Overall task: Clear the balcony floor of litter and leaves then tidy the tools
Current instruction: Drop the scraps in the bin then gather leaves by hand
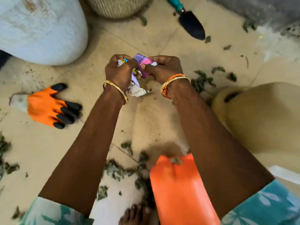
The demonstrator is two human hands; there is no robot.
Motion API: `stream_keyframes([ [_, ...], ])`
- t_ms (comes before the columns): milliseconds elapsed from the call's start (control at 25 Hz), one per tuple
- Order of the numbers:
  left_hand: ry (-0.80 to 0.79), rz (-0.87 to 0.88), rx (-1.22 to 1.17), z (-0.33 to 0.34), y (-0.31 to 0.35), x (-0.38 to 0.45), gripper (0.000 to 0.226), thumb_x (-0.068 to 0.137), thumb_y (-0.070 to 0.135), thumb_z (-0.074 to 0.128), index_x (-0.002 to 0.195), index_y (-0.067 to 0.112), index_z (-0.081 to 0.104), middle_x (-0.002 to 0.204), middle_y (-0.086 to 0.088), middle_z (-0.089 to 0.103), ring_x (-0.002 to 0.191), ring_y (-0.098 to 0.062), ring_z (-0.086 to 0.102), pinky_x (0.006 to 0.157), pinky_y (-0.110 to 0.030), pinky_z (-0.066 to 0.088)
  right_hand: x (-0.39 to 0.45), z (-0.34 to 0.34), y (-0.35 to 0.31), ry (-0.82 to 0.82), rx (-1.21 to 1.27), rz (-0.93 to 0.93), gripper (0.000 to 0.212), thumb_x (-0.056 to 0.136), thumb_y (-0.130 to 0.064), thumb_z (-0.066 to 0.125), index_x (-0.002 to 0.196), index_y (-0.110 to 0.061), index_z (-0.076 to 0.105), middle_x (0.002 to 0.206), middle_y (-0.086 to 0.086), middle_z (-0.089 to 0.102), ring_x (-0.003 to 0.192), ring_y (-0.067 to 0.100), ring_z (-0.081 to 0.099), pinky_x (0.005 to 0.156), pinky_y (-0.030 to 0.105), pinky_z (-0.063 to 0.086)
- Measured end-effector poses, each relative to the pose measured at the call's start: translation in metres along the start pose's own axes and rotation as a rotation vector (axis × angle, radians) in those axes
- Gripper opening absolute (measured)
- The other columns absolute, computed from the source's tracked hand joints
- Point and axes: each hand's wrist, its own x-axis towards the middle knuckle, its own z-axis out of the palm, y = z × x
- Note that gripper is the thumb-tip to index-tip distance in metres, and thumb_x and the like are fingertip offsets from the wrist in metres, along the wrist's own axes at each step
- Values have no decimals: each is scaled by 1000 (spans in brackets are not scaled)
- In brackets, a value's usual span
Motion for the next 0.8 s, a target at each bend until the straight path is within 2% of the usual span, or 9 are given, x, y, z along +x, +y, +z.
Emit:
stream_keyframes([
  [120, -74, -156, -62, -9, 6, -54, 20, 71, -5, 68, 79, 12, 60, 52, -2, 59, 37, -12, 54, 42, -20, 44, -55, -25, -2, -45, -104, 75, 6, 75, -2, 74, 80, -4, 71, 66, 2, 62, 66, 15, 59, 73, 32, 53],
  [200, -156, -268, -29, -21, 22, -88, 25, 63, 2, 70, 85, 12, 63, 53, -1, 63, 40, -14, 57, 42, -20, 45, -87, -38, -9, -27, -151, 132, 18, 77, -4, 73, 93, 3, 70, 69, 2, 62, 58, 4, 56, 66, 24, 50],
  [280, -264, -353, 55, -30, 45, -117, 30, 59, 8, 66, 89, 6, 65, 51, 1, 65, 40, -14, 57, 42, -20, 45, -115, -45, -18, -37, -198, 155, 19, 79, -2, 70, 97, 5, 69, 70, 3, 61, 57, 5, 55, 66, 29, 49],
  [400, -501, -477, 206, -40, 84, -159, 17, 59, 18, 70, 72, 6, 73, 62, -19, 66, 47, -24, 57, 53, -24, 47, -167, -50, -45, -46, -169, 238, 13, 83, -1, 64, 95, 0, 70, 65, -5, 60, 67, 15, 54, 80, 45, 49],
  [480, -616, -552, 310, -44, 113, -184, 22, 50, 31, 70, 58, 10, 74, 64, -27, 63, 52, -29, 57, 60, -27, 47, -200, -57, -69, 21, -82, 254, 15, 80, 2, 66, 79, -12, 71, 55, -10, 62, 57, 13, 54, 72, 45, 52],
  [560, -701, -615, 367, -45, 142, -208, 26, 68, 27, 66, 46, 15, 71, 46, -12, 61, 42, -19, 57, 50, -20, 46, -228, -67, -92, 77, -25, 299, 20, 75, 3, 71, 74, -17, 68, 49, -10, 60, 52, 9, 54, 66, 39, 51],
  [640, -719, -626, 371, -43, 166, -231, 52, 89, 8, 53, 41, 20, 69, 41, -1, 59, 38, -12, 56, 44, -18, 45, -252, -77, -118, 158, 17, 348, 20, 71, 0, 76, 70, -17, 66, 57, -1, 62, 59, 17, 58, 68, 43, 53],
  [680, -717, -612, 400, -41, 176, -242, 55, 89, 5, 52, 40, 22, 69, 39, 0, 58, 37, -10, 56, 44, -18, 45, -261, -81, -128, 193, 45, 370, 21, 72, -1, 76, 69, -17, 63, 63, 6, 62, 62, 21, 58, 67, 43, 54],
  [800, -719, -552, 494, -37, 207, -273, 26, 66, 21, 56, 43, 23, 70, 36, -2, 55, 36, -12, 55, 48, -22, 44, -295, -92, -159, 257, 187, 447, 21, 79, 1, 69, 69, -12, 58, 67, 12, 58, 53, 16, 58, 52, 30, 54],
])
